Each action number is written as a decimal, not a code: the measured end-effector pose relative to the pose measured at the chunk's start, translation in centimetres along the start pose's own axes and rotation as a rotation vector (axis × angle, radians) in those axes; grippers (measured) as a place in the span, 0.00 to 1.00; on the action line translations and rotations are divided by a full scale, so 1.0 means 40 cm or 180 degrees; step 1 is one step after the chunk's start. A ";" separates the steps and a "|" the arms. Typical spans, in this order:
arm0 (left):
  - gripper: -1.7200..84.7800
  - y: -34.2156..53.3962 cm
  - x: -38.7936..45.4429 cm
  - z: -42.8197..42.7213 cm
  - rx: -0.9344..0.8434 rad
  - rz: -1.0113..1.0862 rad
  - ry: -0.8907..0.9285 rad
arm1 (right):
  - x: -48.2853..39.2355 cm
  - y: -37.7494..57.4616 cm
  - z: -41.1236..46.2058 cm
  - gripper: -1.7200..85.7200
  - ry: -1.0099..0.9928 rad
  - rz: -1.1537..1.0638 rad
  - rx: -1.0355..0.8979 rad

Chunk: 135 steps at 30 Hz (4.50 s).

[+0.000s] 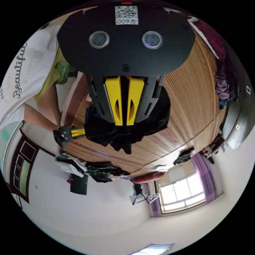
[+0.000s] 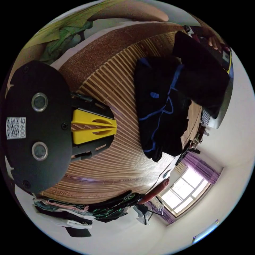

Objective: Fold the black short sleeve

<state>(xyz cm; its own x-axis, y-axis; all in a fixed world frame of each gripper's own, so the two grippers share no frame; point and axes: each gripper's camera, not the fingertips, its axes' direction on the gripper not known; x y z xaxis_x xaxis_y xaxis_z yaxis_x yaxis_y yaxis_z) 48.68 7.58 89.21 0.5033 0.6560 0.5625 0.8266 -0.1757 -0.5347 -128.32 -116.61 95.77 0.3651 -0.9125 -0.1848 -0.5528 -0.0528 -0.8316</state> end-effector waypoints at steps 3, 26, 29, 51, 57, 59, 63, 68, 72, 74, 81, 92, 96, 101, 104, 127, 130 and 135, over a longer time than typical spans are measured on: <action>0.05 0.022 0.003 -0.077 0.0264 -0.0022 -0.0032 | -0.059 -0.039 -0.011 0.01 0.0389 -0.0249 -0.0001; 0.04 0.338 0.302 -0.024 0.0787 0.0931 -0.0204 | 0.251 -0.207 -0.461 0.01 -0.1161 0.2711 0.2089; 0.04 0.426 0.281 0.005 0.0461 0.0923 -0.0777 | 0.334 -0.154 -0.497 0.01 -0.0955 0.3151 0.2080; 0.06 0.517 0.258 0.158 0.0949 0.0228 0.0332 | 0.149 -0.356 -0.946 0.01 -0.1415 0.1841 0.3165; 0.04 0.646 0.222 -0.072 0.2133 -0.0106 -0.0106 | -0.078 -0.473 -0.964 0.01 -0.1165 0.0569 0.2599; 0.04 0.674 0.240 -0.095 0.2224 -0.0160 -0.0356 | -0.171 -0.532 -0.940 0.03 -0.1332 0.0119 0.2527; 0.04 0.717 0.222 -0.101 0.2326 -0.0398 -0.0394 | -0.205 -0.641 -0.894 0.12 -0.1628 0.0440 0.2256; 0.03 0.741 0.186 -0.073 0.1991 -0.1087 -0.0994 | -0.305 -0.669 -0.960 0.16 -0.1940 -0.0158 0.2905; 0.04 0.727 0.185 -0.052 0.2030 -0.1289 -0.1527 | -0.374 -0.743 -0.953 0.17 -0.1972 -0.0364 0.2474; 0.04 0.683 0.205 -0.035 0.2228 -0.1057 -0.0935 | -0.372 -0.801 -0.916 0.17 -0.1791 0.0099 0.2362; 0.06 0.511 0.548 0.136 0.1729 0.0838 -0.0132 | -0.315 -0.937 -0.863 0.10 -0.1183 0.1078 0.2447; 0.22 0.590 0.490 0.411 0.0357 -0.0089 -0.0405 | 0.080 -0.685 -0.659 0.01 -0.1221 0.3133 0.2171; 0.21 0.629 0.492 0.630 -0.0364 0.0001 -0.0702 | 0.120 -0.647 -0.661 0.01 -0.1156 0.3204 0.2195; 0.08 0.665 0.541 0.882 -0.1156 0.0572 -0.0702 | 0.153 -0.606 -0.698 0.01 -0.1040 0.3206 0.2264; 0.06 0.644 0.506 0.843 -0.0886 0.0333 -0.0739 | 0.171 -0.576 -0.715 0.01 -0.1036 0.3227 0.2272; 0.05 0.780 0.514 0.317 -0.0176 0.0233 -0.2653 | 0.070 -0.614 -0.792 0.01 -0.1100 0.1725 0.2804; 0.05 0.878 0.537 0.387 -0.0678 0.0199 -0.2134 | 0.011 -0.560 -0.708 0.01 -0.1096 0.1686 0.2116; 0.05 0.862 0.520 0.386 -0.0828 0.0253 -0.1937 | 0.028 -0.551 -0.617 0.01 -0.1299 0.1577 0.1540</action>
<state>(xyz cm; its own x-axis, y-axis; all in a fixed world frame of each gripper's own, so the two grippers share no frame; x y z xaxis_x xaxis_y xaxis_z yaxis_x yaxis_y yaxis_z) 83.77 26.52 72.74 0.3962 0.9176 0.0305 0.8651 -0.3620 -0.3473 -134.22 -126.50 126.80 0.4590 -0.5585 -0.6909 -0.3705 0.5865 -0.7203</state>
